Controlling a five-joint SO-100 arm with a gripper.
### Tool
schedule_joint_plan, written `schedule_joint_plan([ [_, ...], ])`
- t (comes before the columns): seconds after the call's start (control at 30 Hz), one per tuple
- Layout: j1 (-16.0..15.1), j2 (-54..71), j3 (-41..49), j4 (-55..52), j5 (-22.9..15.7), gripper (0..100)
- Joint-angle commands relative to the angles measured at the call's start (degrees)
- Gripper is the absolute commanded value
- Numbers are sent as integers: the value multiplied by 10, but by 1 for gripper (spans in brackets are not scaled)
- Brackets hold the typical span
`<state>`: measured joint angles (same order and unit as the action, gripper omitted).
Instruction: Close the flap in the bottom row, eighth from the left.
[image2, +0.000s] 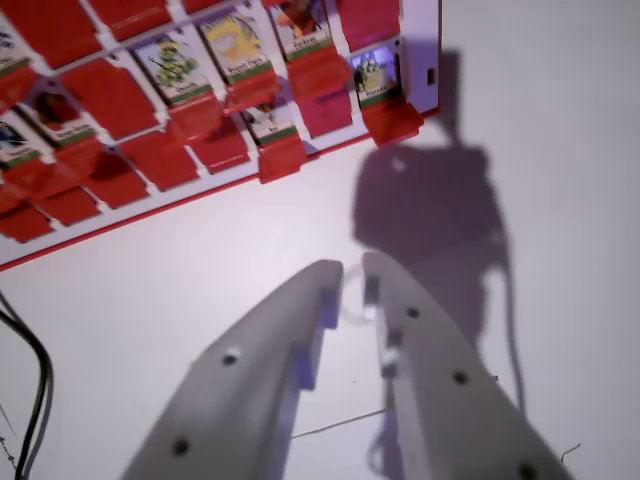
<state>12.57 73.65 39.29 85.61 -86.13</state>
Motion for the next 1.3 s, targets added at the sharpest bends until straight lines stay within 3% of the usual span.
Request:
schedule_joint_plan([
  [0.0, 8, -17, -65, 7, -7, 2],
  [0.3, 26, -127, -113, 4, -8, 2],
  [1.27, 42, -359, -251, -41, -4, 2],
])
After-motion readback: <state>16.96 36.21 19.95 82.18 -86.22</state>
